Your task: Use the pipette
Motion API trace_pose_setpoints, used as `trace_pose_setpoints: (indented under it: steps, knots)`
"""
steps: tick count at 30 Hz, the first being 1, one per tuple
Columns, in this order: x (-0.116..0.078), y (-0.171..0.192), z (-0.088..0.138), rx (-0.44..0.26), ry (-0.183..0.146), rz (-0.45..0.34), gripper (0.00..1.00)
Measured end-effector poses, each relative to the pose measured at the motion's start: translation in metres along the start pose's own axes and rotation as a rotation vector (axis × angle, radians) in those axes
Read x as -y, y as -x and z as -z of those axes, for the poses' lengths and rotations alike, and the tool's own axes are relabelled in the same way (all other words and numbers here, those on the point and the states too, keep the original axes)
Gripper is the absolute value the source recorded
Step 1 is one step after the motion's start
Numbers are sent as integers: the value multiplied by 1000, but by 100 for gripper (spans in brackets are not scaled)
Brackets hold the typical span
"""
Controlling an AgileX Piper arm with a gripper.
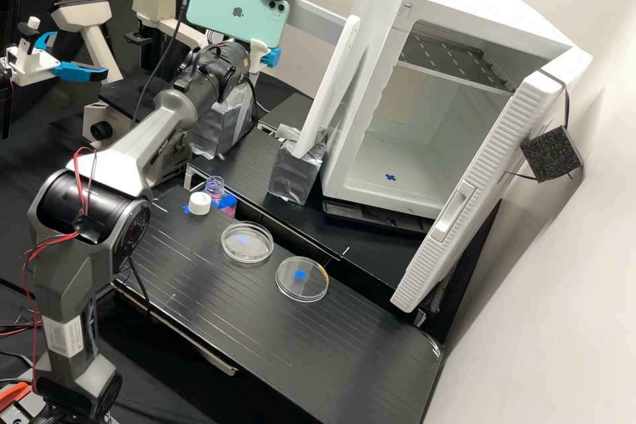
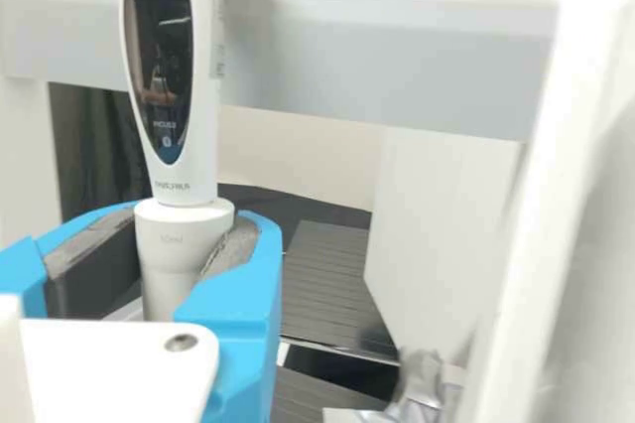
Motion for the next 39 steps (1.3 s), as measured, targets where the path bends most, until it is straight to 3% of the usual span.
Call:
trace_pose_setpoints:
  steps: [2,19,22,31,39]
  knots:
    - [-2,0,-2,1,-12,-3,0]
    - [-12,-3,0,-3,-3,-24,0]
    - [-11,-4,0,0,9,-23,0]
    - [-6,-13,-3,8,-8,-8,0]
    - [-2,-14,-1,6,4,1,0]
